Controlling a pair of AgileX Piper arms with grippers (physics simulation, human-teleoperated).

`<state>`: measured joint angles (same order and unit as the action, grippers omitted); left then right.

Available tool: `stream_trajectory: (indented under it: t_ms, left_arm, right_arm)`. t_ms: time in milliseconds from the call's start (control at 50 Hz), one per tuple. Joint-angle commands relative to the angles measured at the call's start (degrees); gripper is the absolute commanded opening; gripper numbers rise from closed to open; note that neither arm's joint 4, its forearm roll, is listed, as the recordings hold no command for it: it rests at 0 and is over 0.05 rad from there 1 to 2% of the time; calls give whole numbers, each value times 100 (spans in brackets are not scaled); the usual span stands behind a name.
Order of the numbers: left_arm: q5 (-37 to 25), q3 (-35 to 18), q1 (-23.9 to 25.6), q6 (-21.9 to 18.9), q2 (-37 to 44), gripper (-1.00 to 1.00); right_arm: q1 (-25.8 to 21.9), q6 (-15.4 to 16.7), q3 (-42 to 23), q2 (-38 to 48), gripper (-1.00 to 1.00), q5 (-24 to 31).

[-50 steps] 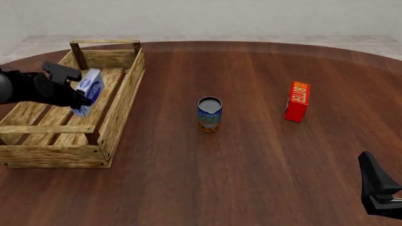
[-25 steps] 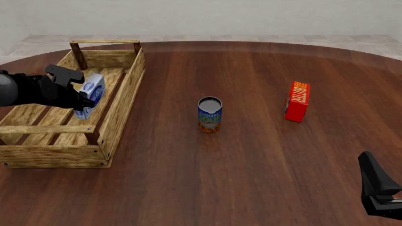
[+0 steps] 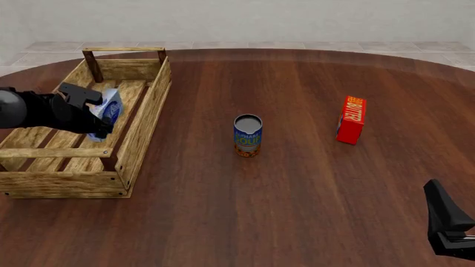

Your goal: Pick up the cream cheese and put it in the tray.

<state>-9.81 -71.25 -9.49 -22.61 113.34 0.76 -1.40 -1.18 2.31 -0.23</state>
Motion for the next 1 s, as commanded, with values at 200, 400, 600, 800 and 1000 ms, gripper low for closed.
stream_trajectory:
  t_ms: [200, 400, 600, 800, 1000]
  left_arm:
    - [-67, 104, 95, -174, -195, 100]
    - [-76, 93, 75, -298, -333, 100]
    - [-54, 83, 36, -337, -416, 100]
    - [-58, 149, 49, -369, -566, 100]
    - [25, 395, 155, -329, -853, 100]
  right_arm:
    - [0, 0, -37, 1, 100, 34]
    - [-2, 1, -37, 2, 100, 34]
    - [-1, -2, -36, 8, 100, 31]
    - [-2, 0, -37, 4, 100, 33]
    - [0, 1, -37, 0, 100, 35]
